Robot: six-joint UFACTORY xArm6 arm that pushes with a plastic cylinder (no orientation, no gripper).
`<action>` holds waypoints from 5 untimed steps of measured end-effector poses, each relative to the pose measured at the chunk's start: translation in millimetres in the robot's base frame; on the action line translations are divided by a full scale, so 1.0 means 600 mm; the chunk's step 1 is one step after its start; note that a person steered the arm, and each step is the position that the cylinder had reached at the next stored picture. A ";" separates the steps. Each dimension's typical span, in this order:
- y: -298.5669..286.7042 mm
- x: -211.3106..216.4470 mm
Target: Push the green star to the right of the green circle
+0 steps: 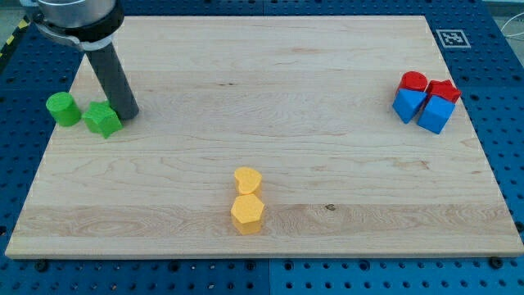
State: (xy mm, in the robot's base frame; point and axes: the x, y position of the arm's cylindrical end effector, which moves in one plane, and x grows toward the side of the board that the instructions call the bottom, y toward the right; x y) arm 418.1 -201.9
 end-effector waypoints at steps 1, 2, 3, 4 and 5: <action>0.048 -0.010; 0.063 0.019; 0.050 0.057; 0.010 0.069; -0.024 0.068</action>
State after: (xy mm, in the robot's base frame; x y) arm 459.1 -216.6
